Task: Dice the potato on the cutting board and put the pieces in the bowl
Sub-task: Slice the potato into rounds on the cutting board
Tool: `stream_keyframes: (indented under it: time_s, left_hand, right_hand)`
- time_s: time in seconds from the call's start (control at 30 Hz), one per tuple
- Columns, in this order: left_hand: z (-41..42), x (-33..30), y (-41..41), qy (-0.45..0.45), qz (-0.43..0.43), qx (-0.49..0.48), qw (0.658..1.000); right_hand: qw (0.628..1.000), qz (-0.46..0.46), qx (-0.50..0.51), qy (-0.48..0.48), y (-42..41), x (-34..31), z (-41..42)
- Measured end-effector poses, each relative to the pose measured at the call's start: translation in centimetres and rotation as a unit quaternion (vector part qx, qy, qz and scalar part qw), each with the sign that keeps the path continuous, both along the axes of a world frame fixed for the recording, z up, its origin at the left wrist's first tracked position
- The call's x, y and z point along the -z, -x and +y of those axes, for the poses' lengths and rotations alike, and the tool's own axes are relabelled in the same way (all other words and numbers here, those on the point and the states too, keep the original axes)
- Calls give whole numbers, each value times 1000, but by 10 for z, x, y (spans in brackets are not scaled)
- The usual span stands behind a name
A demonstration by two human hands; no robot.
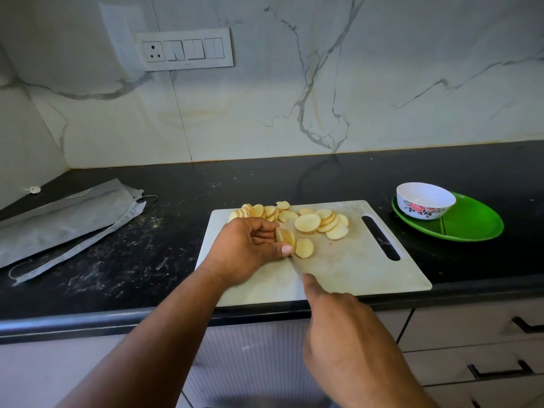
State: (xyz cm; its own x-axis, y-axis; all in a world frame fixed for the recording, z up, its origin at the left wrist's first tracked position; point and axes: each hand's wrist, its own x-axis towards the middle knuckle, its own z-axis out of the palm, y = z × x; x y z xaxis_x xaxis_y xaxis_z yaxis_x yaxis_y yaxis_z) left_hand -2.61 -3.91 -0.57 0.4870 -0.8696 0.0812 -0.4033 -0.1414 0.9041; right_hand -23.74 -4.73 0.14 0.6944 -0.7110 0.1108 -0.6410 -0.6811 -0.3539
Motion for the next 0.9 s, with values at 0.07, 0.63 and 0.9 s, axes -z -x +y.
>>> stream_keyframes:
  time_s: [0.07,0.63,0.9]
  left_hand:
    - [1,-1,0,3,16,5,1000]
    - [2,-4,4,-12,-21,-22,999]
    - [2,-3,2,3,-14,-12,1000]
  right_hand:
    - [1000,-6,2,4,10,-5,-2]
    - [994,-95,26,42,-16,-24,-6]
    - [993,-117,24,28,-14,-28,-6]
